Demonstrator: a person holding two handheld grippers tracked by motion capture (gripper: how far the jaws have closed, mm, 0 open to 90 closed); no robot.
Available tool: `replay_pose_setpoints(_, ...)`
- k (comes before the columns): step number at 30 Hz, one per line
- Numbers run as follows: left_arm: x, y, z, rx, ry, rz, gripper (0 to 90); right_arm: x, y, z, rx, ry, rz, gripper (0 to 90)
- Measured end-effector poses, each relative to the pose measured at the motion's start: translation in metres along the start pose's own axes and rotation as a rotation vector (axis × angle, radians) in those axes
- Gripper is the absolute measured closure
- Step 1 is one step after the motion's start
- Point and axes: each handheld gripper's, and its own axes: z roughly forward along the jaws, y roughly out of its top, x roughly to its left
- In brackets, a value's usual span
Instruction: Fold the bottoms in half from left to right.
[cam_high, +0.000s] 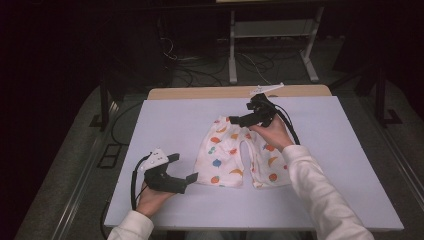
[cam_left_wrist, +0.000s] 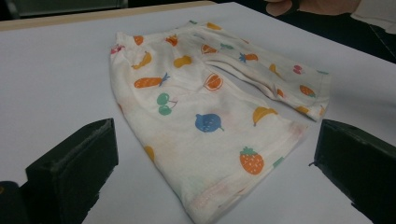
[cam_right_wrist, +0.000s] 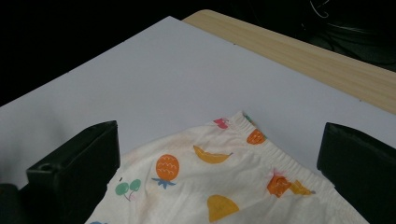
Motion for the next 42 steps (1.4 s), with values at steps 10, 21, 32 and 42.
replay_pose_setpoints(10,0.0,0.0,0.0,-0.001,0.0,-0.003,0.0,-0.008,-0.001,0.013,0.014,-0.019,0.018,0.0)
replay_pose_setpoints(21,0.0,0.0,0.0,-0.005,-0.004,-0.003,0.0,-0.008,0.0,0.036,0.028,-0.015,0.025,0.0)
replay_pose_setpoints(32,0.0,0.0,0.0,-0.006,-0.008,-0.002,0.0,-0.005,0.006,0.052,0.035,-0.022,0.018,0.0)
replay_pose_setpoints(42,-0.001,0.0,0.0,-0.004,-0.011,0.001,0.0,-0.004,0.005,0.066,0.047,-0.032,0.023,0.0)
